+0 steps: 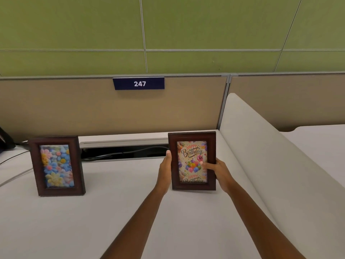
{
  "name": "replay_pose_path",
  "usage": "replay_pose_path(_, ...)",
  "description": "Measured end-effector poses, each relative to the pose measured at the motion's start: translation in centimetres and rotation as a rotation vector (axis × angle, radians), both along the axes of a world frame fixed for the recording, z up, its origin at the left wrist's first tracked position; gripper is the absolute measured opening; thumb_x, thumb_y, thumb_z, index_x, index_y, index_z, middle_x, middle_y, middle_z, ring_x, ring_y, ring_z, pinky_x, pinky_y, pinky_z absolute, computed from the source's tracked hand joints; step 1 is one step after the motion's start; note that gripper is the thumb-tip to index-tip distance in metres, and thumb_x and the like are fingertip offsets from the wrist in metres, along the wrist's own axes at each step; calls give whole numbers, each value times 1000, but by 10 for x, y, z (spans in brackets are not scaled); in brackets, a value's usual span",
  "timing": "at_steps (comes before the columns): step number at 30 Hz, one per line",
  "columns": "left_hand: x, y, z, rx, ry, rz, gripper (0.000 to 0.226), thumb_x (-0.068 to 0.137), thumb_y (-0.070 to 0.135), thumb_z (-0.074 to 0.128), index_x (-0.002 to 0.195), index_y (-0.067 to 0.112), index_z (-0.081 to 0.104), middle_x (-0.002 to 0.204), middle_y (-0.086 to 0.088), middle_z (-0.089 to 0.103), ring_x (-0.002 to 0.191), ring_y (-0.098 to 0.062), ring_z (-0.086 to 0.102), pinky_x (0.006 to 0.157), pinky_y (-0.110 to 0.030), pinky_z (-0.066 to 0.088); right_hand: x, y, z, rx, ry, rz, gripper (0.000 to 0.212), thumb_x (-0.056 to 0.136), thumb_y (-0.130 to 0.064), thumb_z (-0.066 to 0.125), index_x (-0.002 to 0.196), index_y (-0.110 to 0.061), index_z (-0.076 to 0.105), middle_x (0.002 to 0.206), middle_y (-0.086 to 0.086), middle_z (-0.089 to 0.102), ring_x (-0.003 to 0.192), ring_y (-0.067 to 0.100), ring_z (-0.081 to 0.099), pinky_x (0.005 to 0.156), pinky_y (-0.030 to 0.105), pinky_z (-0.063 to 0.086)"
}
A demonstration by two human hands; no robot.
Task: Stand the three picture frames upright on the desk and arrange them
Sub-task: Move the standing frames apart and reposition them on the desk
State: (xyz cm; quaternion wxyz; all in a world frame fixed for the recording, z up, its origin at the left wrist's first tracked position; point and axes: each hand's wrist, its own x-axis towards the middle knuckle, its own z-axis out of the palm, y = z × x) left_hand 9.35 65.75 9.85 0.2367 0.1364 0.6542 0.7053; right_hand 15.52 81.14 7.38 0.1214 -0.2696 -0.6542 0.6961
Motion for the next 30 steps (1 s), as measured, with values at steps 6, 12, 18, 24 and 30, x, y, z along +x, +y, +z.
replay_pose_path(6,-7,14,-2,-3,0,-22,49,98,33,16,134,9,39,137,-13,48,108,-15,48,88,-24,38,-6,15,0,9,-34,-21,37,84,-9,58,120,-8,51,123,19,60,101,32,60,92,47,48)
replay_pose_path(12,-14,19,-15,-75,34,-9,44,98,29,29,134,7,40,132,-13,52,124,-26,49,95,-31,43,-7,20,-1,-3,-40,-30,38,84,-8,58,121,-7,50,125,18,59,99,29,59,89,44,48)
replay_pose_path(18,-12,19,-30,-197,111,-27,37,97,15,35,132,4,39,134,-16,51,122,-28,51,97,-38,46,-3,21,-5,-23,-30,-49,39,85,-7,55,124,-6,48,127,18,57,100,28,57,91,43,46)
replay_pose_path(24,-8,13,-47,-351,156,-85,42,97,18,36,137,7,32,139,-15,46,126,-29,47,102,-42,43,3,17,-1,82,-44,-17,43,86,-11,57,127,-6,45,129,17,56,101,25,57,87,38,47)
replay_pose_path(30,5,-12,-77,-684,346,-30,53,96,24,40,143,10,21,152,-11,27,139,-26,29,113,-37,27,27,8,-14,252,-150,-15,74,81,-21,65,140,-11,23,139,17,45,123,33,48,101,47,43)
